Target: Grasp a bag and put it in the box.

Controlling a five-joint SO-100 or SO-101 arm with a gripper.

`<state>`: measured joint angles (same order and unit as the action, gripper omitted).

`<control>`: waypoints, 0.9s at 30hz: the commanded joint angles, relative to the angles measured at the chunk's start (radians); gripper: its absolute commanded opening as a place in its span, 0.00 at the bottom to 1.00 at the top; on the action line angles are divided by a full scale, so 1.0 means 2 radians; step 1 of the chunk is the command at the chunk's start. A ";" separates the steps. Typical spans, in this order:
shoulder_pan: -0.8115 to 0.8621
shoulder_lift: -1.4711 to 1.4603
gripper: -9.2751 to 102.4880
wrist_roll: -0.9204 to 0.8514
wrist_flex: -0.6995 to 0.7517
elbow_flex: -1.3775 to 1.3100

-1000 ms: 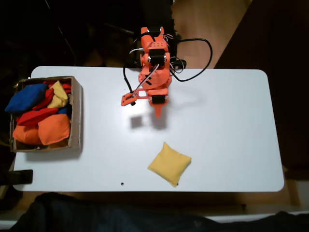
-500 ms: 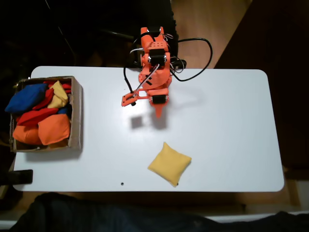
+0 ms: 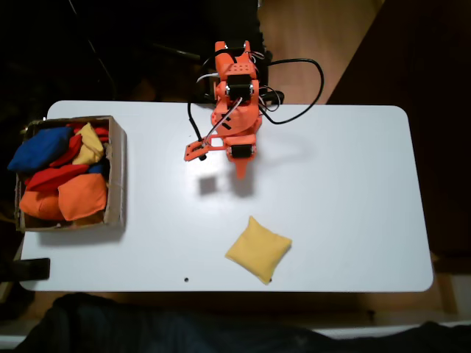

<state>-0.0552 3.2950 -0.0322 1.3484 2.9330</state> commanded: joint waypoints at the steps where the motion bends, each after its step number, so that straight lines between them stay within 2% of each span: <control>1: 0.005 0.002 0.08 0.002 0.002 -0.002; 12: 0.014 -0.005 0.08 0.002 0.002 -0.012; 27: 0.018 -0.093 0.08 0.002 -0.053 -0.085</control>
<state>-0.0215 3.1324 -0.0322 1.2625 2.8225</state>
